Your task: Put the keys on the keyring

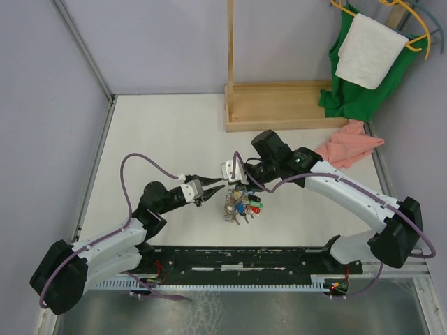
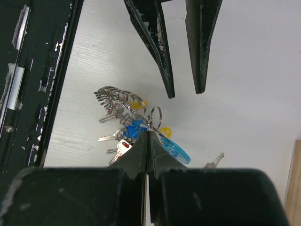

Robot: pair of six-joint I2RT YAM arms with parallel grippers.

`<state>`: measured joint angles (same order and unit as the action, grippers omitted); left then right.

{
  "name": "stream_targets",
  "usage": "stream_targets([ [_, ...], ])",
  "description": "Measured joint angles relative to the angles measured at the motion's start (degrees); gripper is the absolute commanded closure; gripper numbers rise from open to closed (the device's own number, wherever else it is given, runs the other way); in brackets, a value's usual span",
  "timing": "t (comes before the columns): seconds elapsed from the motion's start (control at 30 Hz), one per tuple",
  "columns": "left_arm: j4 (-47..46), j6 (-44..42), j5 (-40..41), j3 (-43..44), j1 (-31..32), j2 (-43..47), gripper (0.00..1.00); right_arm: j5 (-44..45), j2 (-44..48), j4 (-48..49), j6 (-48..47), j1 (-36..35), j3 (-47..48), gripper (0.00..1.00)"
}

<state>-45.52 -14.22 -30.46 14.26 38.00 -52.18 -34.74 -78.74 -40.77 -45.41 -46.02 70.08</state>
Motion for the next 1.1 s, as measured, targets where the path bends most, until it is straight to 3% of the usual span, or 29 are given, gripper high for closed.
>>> stream_targets([
  [0.47,3.0,-1.6,-5.3,0.4,0.0,-3.7,0.66,0.2,0.9,1.1,0.0,0.0,-1.6,0.99],
  [1.1,-0.6,1.7,-8.9,1.2,0.0,-5.3,0.68,0.5,0.9,3.1,1.1,0.0,-2.5,0.99],
])
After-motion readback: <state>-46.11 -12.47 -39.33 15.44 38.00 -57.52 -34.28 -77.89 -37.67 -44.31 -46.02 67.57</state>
